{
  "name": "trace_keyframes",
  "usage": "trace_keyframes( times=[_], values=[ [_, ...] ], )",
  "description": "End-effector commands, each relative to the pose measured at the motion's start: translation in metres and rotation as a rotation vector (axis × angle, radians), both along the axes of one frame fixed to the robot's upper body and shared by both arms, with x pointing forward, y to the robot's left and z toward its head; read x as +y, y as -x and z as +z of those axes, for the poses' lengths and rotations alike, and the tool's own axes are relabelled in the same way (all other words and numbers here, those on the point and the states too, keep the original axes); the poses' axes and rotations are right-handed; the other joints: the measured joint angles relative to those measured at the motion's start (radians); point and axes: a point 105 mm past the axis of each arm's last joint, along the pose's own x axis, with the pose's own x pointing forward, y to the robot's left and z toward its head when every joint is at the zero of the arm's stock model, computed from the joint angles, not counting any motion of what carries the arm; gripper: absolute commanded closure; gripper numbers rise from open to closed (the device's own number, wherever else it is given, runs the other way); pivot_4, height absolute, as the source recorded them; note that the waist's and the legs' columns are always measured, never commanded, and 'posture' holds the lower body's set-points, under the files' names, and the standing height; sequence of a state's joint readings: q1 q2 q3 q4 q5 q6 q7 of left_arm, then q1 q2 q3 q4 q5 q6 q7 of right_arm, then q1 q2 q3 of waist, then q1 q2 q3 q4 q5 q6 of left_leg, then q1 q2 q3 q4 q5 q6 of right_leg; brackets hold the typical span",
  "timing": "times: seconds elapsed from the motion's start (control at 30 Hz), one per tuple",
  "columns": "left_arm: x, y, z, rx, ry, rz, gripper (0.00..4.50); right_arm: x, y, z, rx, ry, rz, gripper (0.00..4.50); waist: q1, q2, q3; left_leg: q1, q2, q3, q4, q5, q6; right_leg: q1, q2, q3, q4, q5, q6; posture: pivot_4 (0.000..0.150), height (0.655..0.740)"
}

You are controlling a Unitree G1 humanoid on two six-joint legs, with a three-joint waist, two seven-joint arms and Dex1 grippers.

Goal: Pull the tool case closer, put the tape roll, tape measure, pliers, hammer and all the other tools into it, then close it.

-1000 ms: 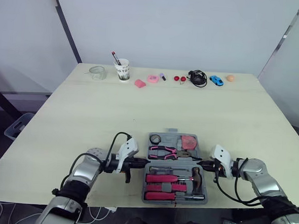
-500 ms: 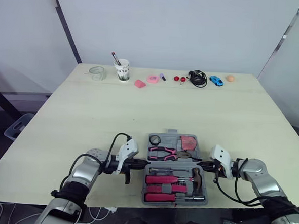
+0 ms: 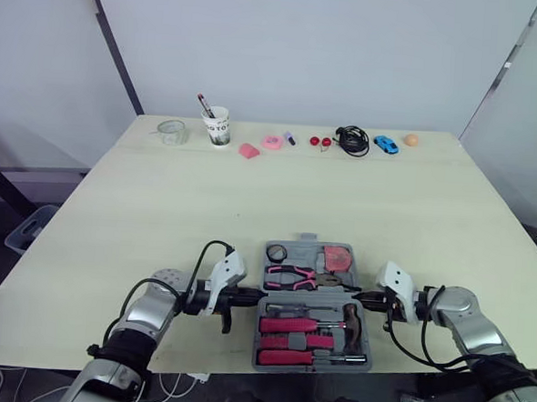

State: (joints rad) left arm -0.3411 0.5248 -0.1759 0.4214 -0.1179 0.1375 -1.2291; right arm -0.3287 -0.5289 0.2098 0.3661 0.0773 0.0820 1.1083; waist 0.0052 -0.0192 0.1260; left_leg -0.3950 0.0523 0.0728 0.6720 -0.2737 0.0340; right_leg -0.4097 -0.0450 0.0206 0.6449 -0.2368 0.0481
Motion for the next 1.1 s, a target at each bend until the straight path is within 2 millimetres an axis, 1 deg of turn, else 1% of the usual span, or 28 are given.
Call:
trace_keyframes(
  times=[0.03,0.23,0.33,0.53,0.6,0.67,0.73,0.8,0.87,0.9,0.93,1.0,1.03,1.07,1.1],
  values=[
    [0.008,0.015,-0.021,0.088,-0.060,-0.016,4.50,0.008,0.005,0.003,-0.005,-0.016,0.045,4.44,-0.003,0.000,0.000,0.000,0.000,0.000,0.000,0.000,0.000,0.000,0.000,0.000,0.000,0.000,0.000,0.150,0.7400],
    [0.007,0.018,-0.022,0.092,-0.060,-0.023,4.50,0.005,0.003,0.003,-0.010,-0.008,0.031,4.44,-0.014,0.000,0.000,0.000,0.000,0.000,0.000,0.000,0.000,0.000,0.000,0.000,0.000,0.000,0.000,0.150,0.7400],
    [0.007,0.018,-0.022,0.085,-0.063,-0.027,4.50,-0.001,0.002,-0.001,-0.033,0.027,0.019,4.44,-0.016,0.000,0.000,0.000,0.000,0.000,0.000,0.000,0.000,0.000,0.000,0.000,0.000,0.000,0.000,0.150,0.7400],
    [0.017,0.008,-0.014,0.011,-0.052,0.036,4.50,-0.015,-0.003,0.007,-0.066,0.021,-0.031,4.44,-0.016,0.000,0.000,0.000,0.000,0.000,0.000,0.000,0.000,0.000,0.000,0.000,0.000,0.000,0.000,0.150,0.7400],
    [0.021,0.005,-0.009,-0.034,-0.033,0.057,4.50,-0.022,-0.007,0.011,-0.074,0.001,-0.072,4.44,-0.016,0.000,0.000,0.000,0.000,0.000,0.000,0.000,0.000,0.000,0.000,0.000,0.000,0.000,0.000,0.150,0.7400],
    [0.026,-0.001,0.002,-0.083,0.011,0.107,4.50,-0.031,-0.012,0.017,-0.083,-0.020,-0.122,4.44,-0.016,0.000,0.000,0.000,0.000,0.000,0.000,0.000,0.000,0.000,0.000,0.000,0.000,0.000,0.000,0.150,0.7400],
    [0.029,-0.002,0.015,-0.114,0.057,0.134,4.50,-0.039,-0.017,0.024,-0.091,-0.046,-0.168,4.44,-0.021,0.000,0.000,0.000,0.001,0.000,0.000,0.000,0.000,0.000,0.000,0.000,0.000,0.000,0.000,0.150,0.7400],
    [0.030,-0.001,0.024,-0.130,0.085,0.145,4.50,-0.044,-0.020,0.030,-0.088,-0.080,-0.203,4.44,-0.021,0.000,0.001,0.000,0.002,0.000,0.000,0.000,0.000,0.000,0.000,0.000,0.000,0.000,0.000,0.150,0.7400],
    [0.032,0.002,0.031,-0.146,0.091,0.143,4.50,-0.046,-0.024,0.036,-0.080,-0.121,-0.232,3.92,-0.019,0.000,0.001,0.000,0.002,0.000,0.000,0.000,0.000,0.000,0.000,0.000,0.000,0.000,0.000,0.150,0.7400],
    [0.031,0.005,0.035,-0.165,0.080,0.123,4.50,-0.046,-0.027,0.041,-0.064,-0.168,-0.252,3.58,-0.018,0.000,0.001,0.000,0.002,0.000,0.000,0.000,0.000,0.000,0.000,0.000,0.000,0.000,0.000,0.150,0.7400],
    [0.031,0.007,0.038,-0.177,0.071,0.107,4.50,-0.045,-0.029,0.044,-0.051,-0.200,-0.264,3.13,-0.018,0.000,0.001,-0.001,0.002,0.000,0.000,0.000,0.000,0.000,0.000,0.000,0.000,0.000,0.000,0.150,0.7400],
    [0.027,0.010,0.044,-0.191,0.077,0.093,4.50,-0.043,-0.032,0.048,-0.023,-0.246,-0.279,2.09,-0.016,0.001,0.001,0.000,0.002,-0.001,0.000,0.000,0.000,0.000,0.000,0.001,0.000,0.000,0.000,0.150,0.7400],
    [0.021,0.014,0.049,-0.199,0.090,0.062,4.50,-0.039,-0.035,0.050,0.009,-0.273,-0.288,1.58,-0.015,0.001,0.001,0.000,0.002,-0.001,0.000,0.000,0.000,0.000,-0.001,0.001,0.000,0.000,0.000,0.150,0.7400],
    [0.014,0.017,0.054,-0.203,0.101,0.031,4.50,-0.035,-0.038,0.053,0.036,-0.298,-0.296,1.20,-0.016,0.000,0.001,0.000,0.001,-0.001,0.000,0.000,0.000,0.000,-0.001,0.001,0.000,0.000,0.000,0.150,0.7400],
    [0.006,0.022,0.058,-0.196,0.119,-0.005,4.50,-0.031,-0.042,0.055,0.069,-0.323,-0.305,0.63,-0.016,0.001,0.001,0.000,0.002,0.000,0.000,0.000,0.000,0.000,-0.001,0.001,0.000,0.000,0.000,0.150,0.7400]
  ],
)
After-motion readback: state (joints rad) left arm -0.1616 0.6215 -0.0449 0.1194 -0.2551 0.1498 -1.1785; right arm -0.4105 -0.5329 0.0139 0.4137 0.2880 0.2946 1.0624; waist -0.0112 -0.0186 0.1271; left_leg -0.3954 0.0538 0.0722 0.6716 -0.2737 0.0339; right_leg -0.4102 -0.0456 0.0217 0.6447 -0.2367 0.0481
